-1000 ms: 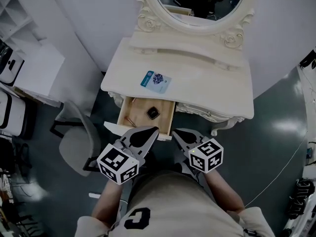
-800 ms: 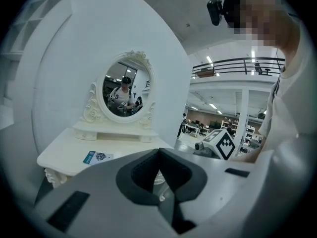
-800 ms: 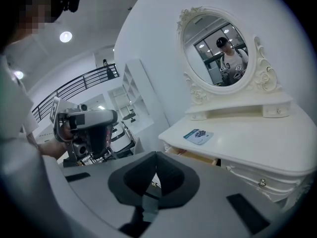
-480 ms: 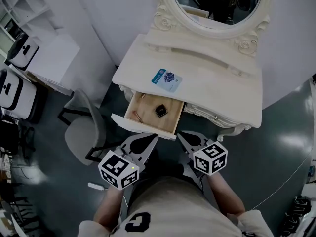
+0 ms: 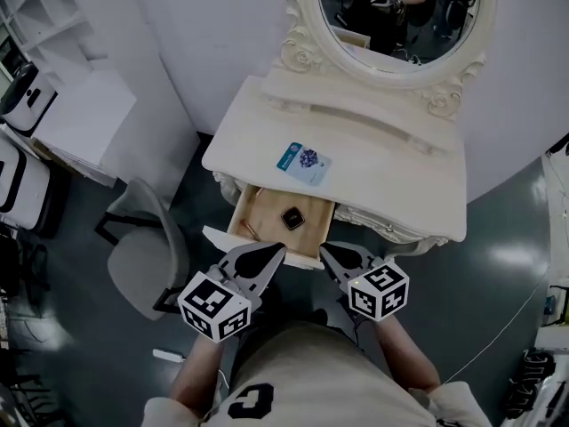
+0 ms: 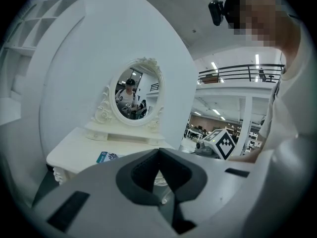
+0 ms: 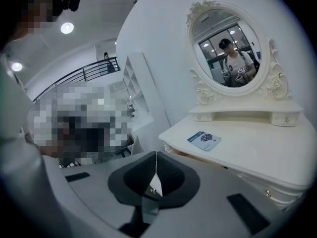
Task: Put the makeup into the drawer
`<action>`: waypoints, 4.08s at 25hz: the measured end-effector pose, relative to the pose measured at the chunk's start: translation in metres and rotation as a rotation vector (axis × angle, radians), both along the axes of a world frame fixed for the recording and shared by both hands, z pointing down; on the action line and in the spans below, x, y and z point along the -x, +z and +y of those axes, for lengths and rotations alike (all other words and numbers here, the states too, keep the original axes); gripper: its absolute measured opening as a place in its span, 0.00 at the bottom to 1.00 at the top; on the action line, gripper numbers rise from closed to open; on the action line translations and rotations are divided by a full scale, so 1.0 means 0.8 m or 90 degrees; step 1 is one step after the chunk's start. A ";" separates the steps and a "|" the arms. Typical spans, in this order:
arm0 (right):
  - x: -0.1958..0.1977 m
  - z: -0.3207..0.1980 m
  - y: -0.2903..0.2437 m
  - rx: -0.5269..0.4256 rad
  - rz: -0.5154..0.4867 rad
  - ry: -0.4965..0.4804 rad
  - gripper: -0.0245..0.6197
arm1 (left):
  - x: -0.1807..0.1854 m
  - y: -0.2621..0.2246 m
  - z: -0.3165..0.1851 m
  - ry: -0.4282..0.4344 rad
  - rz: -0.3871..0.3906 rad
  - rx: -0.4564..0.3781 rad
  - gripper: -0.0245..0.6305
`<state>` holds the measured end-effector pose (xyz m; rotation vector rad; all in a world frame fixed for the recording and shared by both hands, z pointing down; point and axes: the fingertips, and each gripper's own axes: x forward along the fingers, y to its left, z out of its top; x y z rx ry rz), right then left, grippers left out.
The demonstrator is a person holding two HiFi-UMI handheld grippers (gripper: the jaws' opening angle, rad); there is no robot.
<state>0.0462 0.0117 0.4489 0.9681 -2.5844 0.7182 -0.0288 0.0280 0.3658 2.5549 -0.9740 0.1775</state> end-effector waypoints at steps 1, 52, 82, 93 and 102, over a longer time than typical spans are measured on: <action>0.006 -0.004 -0.001 0.000 0.003 0.005 0.08 | 0.008 0.000 -0.006 0.005 0.004 -0.001 0.12; 0.031 -0.126 0.047 0.063 0.070 0.024 0.09 | 0.048 0.040 -0.131 0.082 0.003 0.060 0.12; 0.033 -0.278 0.251 0.027 0.486 -0.297 0.52 | 0.070 0.074 -0.170 -0.007 -0.007 0.115 0.12; 0.038 -0.255 0.256 -0.037 0.520 -0.308 0.52 | 0.063 0.072 -0.164 0.000 -0.005 0.112 0.12; 0.036 -0.238 0.259 -0.062 0.526 -0.253 0.52 | 0.067 0.070 -0.155 0.005 -0.006 0.105 0.12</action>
